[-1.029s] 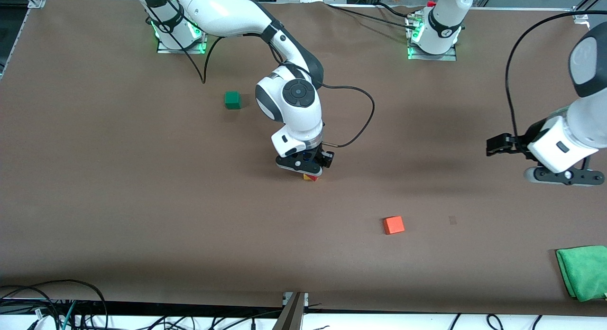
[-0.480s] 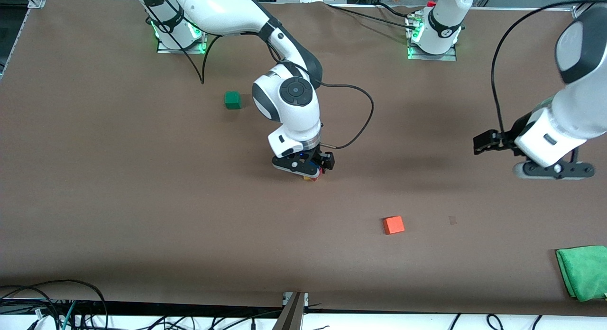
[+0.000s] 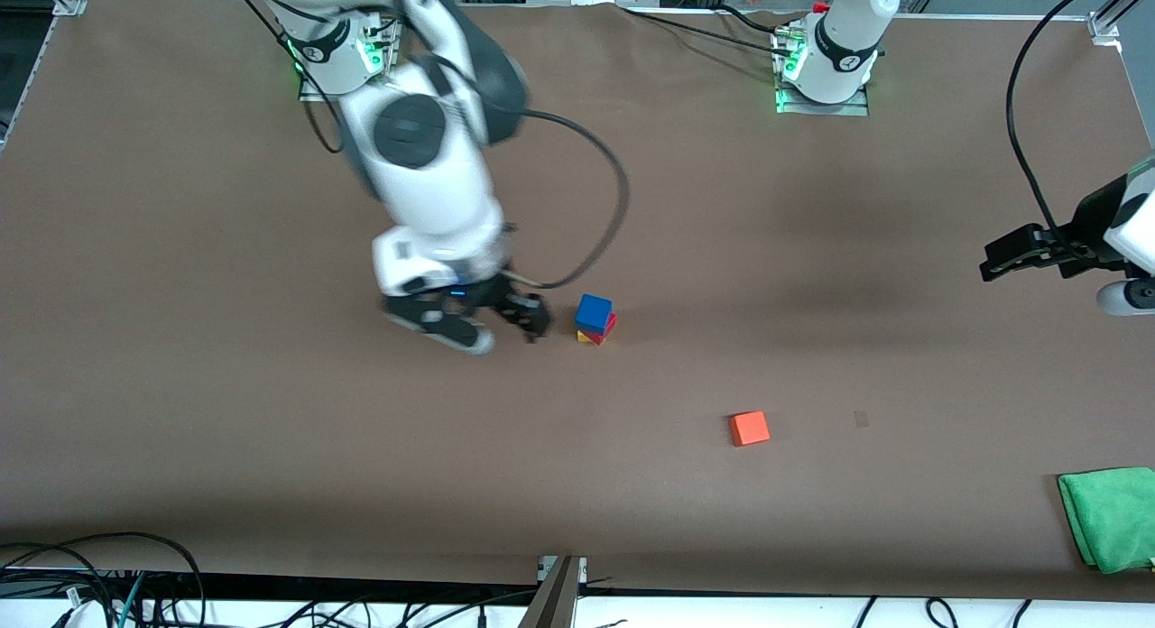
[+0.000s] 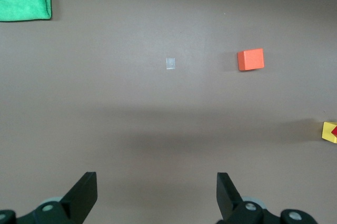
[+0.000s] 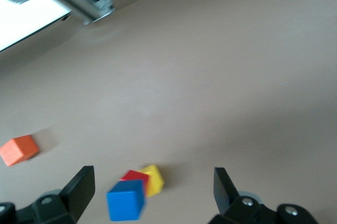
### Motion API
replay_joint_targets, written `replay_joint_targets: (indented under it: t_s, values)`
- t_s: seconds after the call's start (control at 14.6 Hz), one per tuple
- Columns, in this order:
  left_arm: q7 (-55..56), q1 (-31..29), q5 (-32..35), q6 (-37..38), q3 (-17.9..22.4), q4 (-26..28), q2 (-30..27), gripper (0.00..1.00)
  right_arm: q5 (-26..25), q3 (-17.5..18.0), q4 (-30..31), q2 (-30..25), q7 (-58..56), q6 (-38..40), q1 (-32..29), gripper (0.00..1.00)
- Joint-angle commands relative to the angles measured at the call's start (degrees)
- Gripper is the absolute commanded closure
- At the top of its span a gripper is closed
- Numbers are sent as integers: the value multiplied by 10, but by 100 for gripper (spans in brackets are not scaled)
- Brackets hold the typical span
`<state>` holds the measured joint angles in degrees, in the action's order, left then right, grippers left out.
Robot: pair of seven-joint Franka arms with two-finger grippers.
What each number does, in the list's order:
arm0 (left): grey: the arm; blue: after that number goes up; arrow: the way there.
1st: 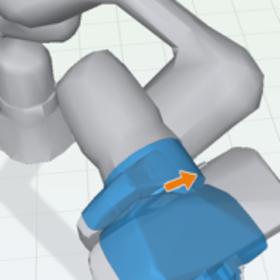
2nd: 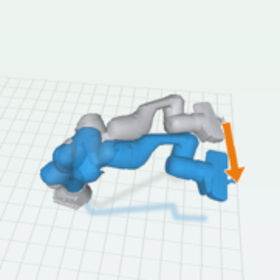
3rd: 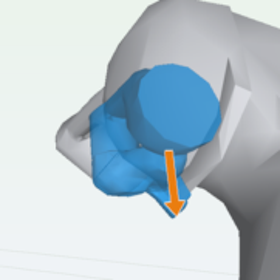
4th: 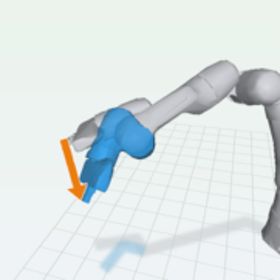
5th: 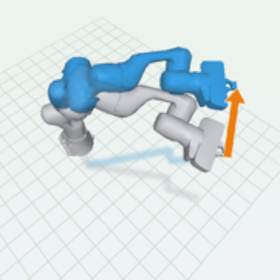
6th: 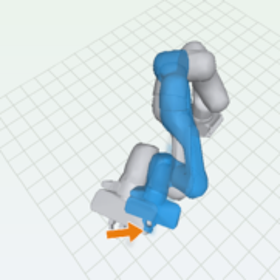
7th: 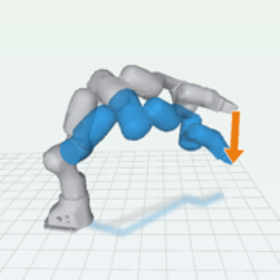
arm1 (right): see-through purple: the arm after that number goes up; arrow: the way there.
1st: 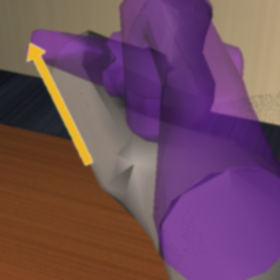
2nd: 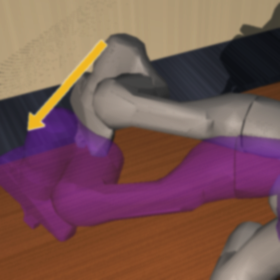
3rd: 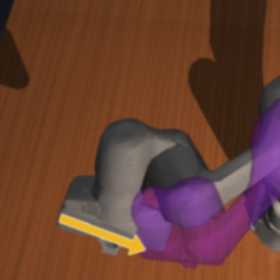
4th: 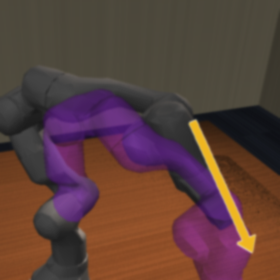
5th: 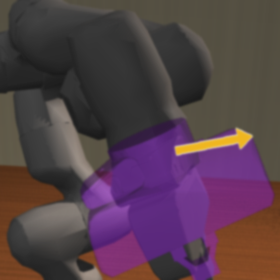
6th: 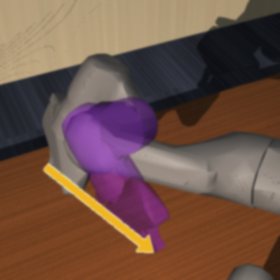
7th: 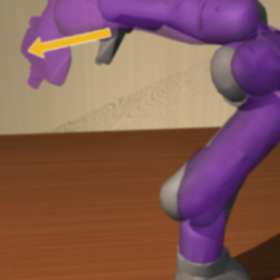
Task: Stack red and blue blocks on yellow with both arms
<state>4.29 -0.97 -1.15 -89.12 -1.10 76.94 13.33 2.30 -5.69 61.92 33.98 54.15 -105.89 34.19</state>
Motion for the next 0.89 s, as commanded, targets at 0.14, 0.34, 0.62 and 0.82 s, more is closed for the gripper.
replay_joint_targets:
  t_s: [0.14,0.34,0.62,0.82]
  values:
    - [-3,22,-12,58,-7,18,-53,0,38,-2,44,-93,-100,123,-66,0]
    - [-3,33,-12,78,-7,35,-72,0,55,-26,137,-181,-192,140,-100,0]
    - [1,33,-12,123,-7,36,-112,0,53,-103,186,-246,-316,198,-105,0]
    - [-9,28,-12,132,-7,37,-109,0,44,-112,278,-317,-402,190,-154,0]
